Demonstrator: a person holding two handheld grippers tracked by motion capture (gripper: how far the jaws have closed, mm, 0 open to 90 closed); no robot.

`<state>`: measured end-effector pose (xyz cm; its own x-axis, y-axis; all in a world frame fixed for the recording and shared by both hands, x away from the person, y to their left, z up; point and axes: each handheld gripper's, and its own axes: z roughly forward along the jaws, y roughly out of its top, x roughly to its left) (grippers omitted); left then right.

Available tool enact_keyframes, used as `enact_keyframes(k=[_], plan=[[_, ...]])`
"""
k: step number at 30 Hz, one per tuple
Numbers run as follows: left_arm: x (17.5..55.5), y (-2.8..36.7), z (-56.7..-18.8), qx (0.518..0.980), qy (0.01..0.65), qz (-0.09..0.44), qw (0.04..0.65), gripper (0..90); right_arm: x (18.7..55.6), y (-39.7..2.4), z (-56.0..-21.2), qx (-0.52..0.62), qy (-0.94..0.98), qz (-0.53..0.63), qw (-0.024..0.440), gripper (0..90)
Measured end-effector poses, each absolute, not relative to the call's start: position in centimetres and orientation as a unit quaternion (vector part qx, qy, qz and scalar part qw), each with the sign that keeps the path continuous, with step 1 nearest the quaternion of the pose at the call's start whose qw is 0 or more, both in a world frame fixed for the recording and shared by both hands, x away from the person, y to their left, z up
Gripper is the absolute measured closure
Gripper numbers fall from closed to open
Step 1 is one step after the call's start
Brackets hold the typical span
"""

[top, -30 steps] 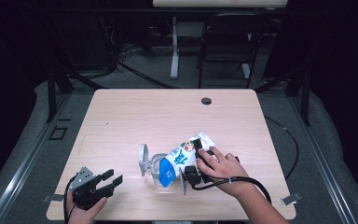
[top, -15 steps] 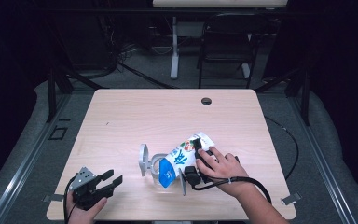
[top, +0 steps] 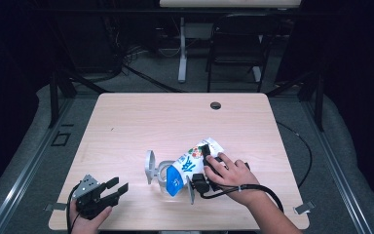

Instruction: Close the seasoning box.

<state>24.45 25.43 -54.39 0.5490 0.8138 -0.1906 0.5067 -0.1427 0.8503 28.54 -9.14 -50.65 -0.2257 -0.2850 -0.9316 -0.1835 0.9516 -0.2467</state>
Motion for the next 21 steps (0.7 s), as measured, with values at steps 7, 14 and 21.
enact_keyframes(k=[7,14,21], plan=[[24.43,25.46,-54.34,0.738,0.447,0.161,0.48,51.7,28.56,-9.12,-50.62,-0.153,0.781,-0.041,0.604,56.4],[24.39,25.46,-54.37,0.736,0.447,0.163,0.482,51.7,28.5,-9.09,-50.57,-0.159,0.777,-0.047,0.607,56.6],[24.37,25.49,-54.36,0.737,0.447,0.162,0.481,51.6,28.47,-9.09,-50.53,-0.159,0.777,-0.049,0.607,56.6]])
